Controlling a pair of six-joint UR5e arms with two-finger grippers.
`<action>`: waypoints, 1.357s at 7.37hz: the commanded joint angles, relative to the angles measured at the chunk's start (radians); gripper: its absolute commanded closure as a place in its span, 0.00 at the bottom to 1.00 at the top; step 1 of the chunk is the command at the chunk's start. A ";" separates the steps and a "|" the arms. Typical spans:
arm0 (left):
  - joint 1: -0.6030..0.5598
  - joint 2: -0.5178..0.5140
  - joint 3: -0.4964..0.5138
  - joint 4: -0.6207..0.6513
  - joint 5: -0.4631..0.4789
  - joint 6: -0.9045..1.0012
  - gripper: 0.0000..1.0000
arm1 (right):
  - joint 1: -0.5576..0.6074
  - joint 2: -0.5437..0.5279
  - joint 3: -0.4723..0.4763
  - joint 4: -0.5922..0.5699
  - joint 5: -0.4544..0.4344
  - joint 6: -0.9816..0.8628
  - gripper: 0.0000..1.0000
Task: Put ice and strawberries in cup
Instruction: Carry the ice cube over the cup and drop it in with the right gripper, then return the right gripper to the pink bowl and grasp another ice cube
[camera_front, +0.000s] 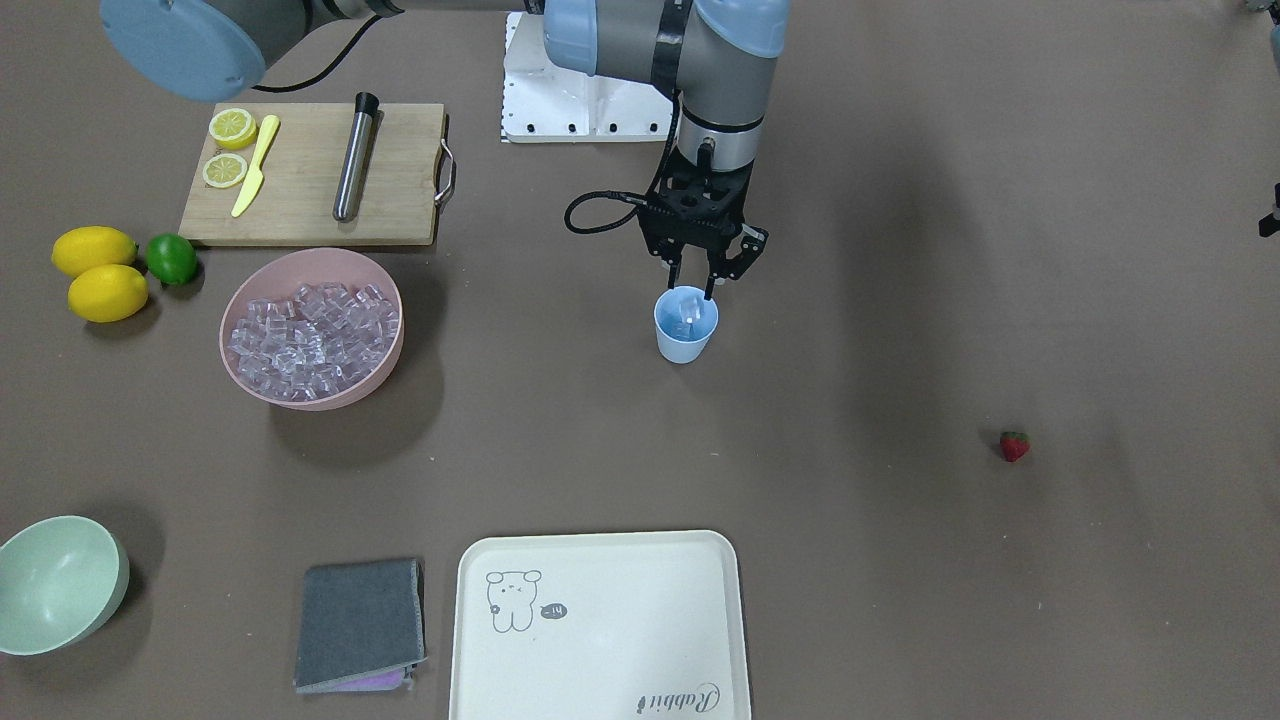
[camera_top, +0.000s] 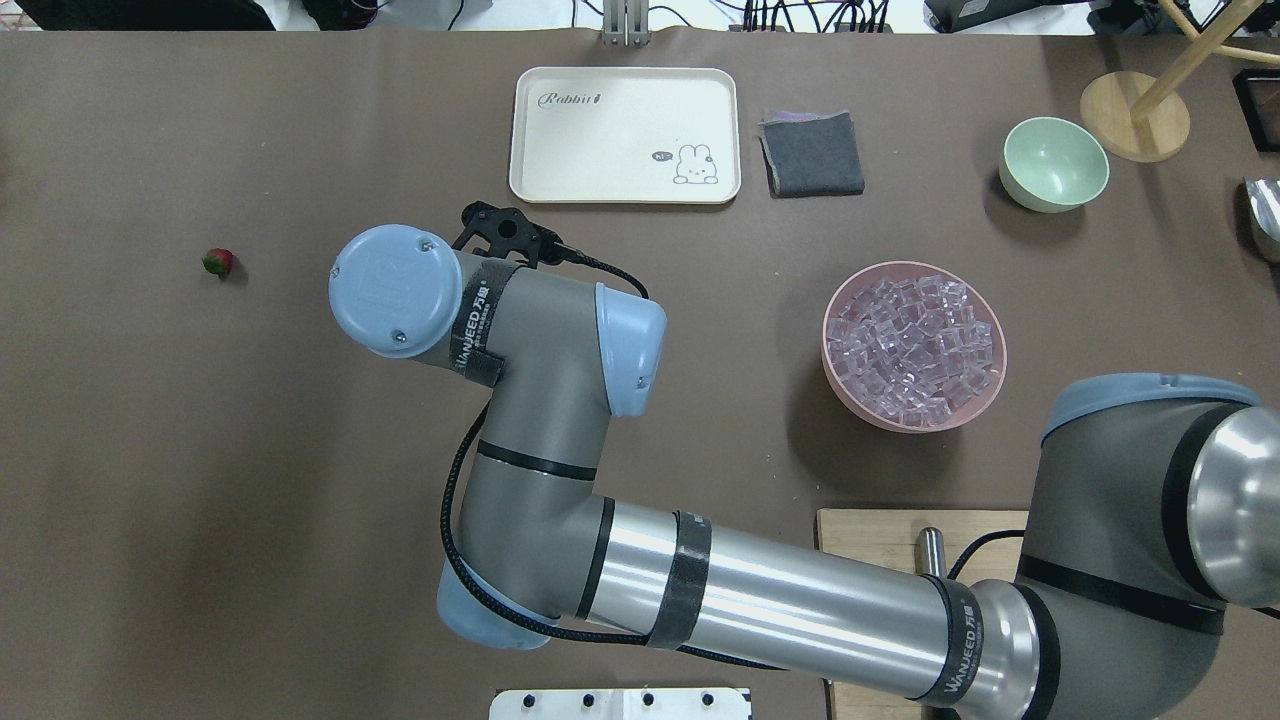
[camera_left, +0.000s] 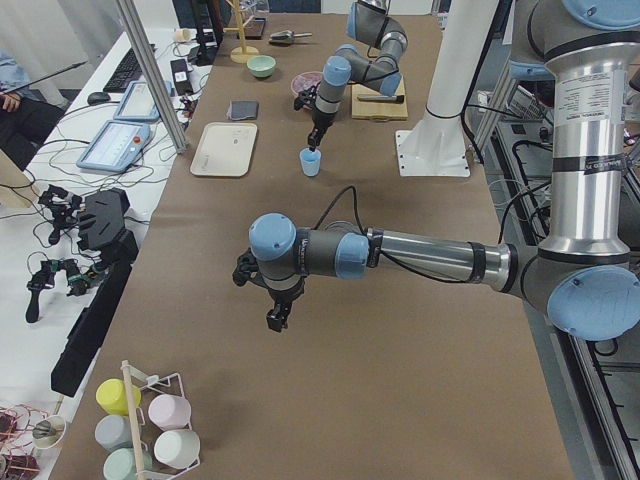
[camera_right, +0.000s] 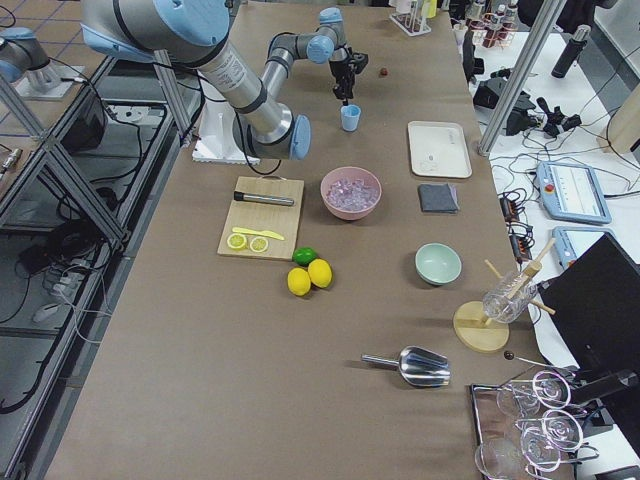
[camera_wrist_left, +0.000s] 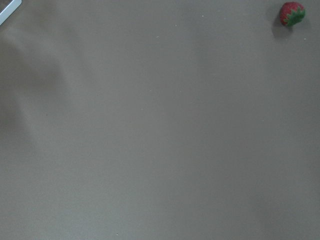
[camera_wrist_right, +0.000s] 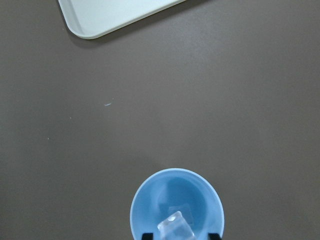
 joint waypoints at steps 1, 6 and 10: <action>0.000 0.000 -0.001 0.000 -0.001 0.000 0.02 | 0.055 -0.004 0.000 -0.001 0.068 -0.045 0.01; 0.000 0.000 0.001 -0.019 0.000 0.000 0.02 | 0.193 -0.376 0.426 0.005 0.238 -0.321 0.09; 0.000 0.000 0.001 -0.020 0.000 0.000 0.02 | 0.304 -0.594 0.522 0.010 0.303 -0.642 0.09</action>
